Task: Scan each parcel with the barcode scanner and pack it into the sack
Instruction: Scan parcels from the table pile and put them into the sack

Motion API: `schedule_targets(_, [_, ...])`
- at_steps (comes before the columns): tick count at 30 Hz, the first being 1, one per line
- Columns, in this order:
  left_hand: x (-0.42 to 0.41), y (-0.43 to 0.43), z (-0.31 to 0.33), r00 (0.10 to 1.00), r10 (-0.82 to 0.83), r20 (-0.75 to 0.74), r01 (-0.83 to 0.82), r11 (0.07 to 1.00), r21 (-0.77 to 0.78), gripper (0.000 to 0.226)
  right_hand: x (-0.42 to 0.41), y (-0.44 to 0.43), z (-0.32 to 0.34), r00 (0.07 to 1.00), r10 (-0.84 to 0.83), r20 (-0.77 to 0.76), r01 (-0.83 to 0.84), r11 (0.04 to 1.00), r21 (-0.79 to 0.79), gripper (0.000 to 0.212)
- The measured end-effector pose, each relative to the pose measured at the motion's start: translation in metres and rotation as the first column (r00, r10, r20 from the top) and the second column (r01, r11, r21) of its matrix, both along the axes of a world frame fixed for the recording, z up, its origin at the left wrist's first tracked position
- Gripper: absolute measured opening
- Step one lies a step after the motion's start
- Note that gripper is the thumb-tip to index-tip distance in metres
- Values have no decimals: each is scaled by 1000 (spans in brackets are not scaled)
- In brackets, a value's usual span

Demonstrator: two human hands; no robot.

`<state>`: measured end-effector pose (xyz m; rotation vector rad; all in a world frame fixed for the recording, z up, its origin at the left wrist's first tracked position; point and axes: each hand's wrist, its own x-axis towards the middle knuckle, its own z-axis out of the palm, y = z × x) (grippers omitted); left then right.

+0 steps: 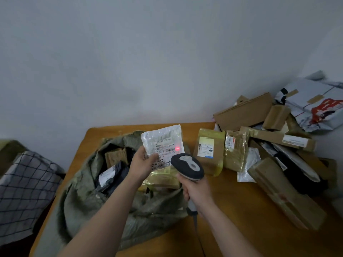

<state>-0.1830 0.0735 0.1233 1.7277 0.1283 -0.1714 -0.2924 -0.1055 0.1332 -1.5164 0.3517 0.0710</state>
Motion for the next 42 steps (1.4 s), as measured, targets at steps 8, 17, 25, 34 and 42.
schedule_targets(8, [-2, 17, -2, 1000, 5, 2, -5, 1000, -8, 27, 0, 14, 1, 1000, 16, 11, -16, 1000, -8, 16])
schedule_targets(17, [-2, 25, -1, 1000, 3, 0, -3, 999, -37, 29, 0, 19, 0, 999, 29, 23, -27, 997, -67, 16])
schedule_targets(25, [-1, 29, -3, 1000, 9, -18, -10, 999, -48, 30, 0, 20, -2, 999, 39, 23, -37, 996, -78, 16])
schedule_targets(34, [0, 33, -4, 996, 37, -83, -48, 990, -132, 22, 0, 22, -5, 1000, 30, 1, -30, 998, -53, 22])
schedule_targets(42, [1, 39, -6, 975, 42, -220, -85, 978, -188, 25, -5, 27, 4, 989, 150, 18, -149, 988, -38, 10])
